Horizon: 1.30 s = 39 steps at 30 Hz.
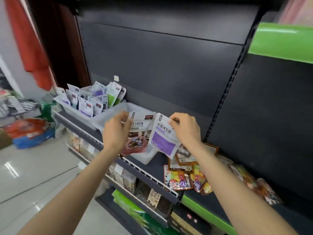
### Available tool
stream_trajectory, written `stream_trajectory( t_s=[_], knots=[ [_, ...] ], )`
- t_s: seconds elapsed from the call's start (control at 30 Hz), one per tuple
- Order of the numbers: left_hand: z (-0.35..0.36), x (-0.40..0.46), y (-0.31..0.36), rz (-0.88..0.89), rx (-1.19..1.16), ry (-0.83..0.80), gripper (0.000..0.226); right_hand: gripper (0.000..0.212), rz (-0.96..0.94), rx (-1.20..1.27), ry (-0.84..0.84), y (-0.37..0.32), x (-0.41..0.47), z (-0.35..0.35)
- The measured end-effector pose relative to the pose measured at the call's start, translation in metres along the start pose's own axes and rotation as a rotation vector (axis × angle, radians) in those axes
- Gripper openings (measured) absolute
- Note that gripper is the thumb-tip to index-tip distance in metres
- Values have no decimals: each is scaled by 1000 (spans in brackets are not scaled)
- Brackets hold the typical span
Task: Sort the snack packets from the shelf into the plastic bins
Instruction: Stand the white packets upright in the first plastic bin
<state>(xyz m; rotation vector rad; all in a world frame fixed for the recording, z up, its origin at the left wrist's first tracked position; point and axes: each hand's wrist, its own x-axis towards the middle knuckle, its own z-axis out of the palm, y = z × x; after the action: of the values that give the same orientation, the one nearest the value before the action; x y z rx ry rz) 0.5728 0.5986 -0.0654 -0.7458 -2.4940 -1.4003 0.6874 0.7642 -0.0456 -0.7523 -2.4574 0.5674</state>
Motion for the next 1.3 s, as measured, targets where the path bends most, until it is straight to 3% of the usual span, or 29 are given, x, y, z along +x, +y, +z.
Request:
stream_trajectory(
  t_s=[0.13,0.4,0.8,1.3],
  knots=[
    [-6,59,-37,-47,-10,14,24,10,-10,33,-22,-23,54,43],
    [-30,172,-91,-92,-48,92,10,11,-29,106,-120,-82,159,110],
    [-63,327,-192,-66,-183,133,9,9,-93,19,64,-166,267,217],
    [-66,507,-299,121,-194,-205,8,13,89,-29,129,-240,336,334]
  ],
)
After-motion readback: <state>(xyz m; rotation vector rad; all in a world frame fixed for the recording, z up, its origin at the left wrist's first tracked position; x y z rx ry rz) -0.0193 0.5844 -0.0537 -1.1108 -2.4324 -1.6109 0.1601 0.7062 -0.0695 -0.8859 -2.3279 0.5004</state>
